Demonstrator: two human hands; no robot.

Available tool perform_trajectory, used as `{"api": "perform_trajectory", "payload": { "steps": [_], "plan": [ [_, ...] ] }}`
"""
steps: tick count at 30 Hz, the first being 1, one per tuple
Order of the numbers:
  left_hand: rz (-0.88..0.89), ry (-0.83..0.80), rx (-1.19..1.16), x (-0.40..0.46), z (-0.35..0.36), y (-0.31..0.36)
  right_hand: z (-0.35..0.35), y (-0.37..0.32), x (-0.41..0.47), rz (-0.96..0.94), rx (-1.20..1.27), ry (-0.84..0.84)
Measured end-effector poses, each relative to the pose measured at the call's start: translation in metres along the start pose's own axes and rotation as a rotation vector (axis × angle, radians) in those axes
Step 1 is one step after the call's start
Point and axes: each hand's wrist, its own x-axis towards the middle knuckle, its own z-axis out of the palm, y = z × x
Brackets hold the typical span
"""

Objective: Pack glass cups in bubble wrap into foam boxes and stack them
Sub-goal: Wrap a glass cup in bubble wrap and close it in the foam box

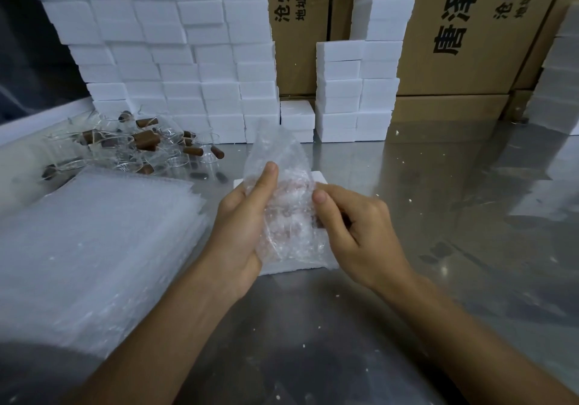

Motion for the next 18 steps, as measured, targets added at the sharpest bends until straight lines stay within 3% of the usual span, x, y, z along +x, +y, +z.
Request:
{"api": "perform_trajectory", "payload": {
  "steps": [5, 9, 12, 15, 18],
  "plan": [
    [0.002, 0.007, -0.051, 0.001, 0.001, 0.001, 0.006, -0.003, 0.003, 0.196, 0.130, 0.138],
    [0.037, -0.069, -0.101, 0.003, -0.001, 0.002, 0.006, -0.002, 0.009, 0.587, 0.546, 0.265],
    [0.068, -0.116, -0.089, 0.006, -0.008, 0.007, 0.003, 0.004, 0.012, 0.735, 0.701, 0.341],
    [0.033, -0.135, -0.058, 0.011, -0.018, 0.014, -0.005, 0.005, 0.014, 0.671, 0.667, 0.351],
    [0.021, -0.156, -0.038, 0.013, -0.024, 0.019, -0.012, 0.003, 0.015, 0.459, 0.489, 0.317]
  ]
}}
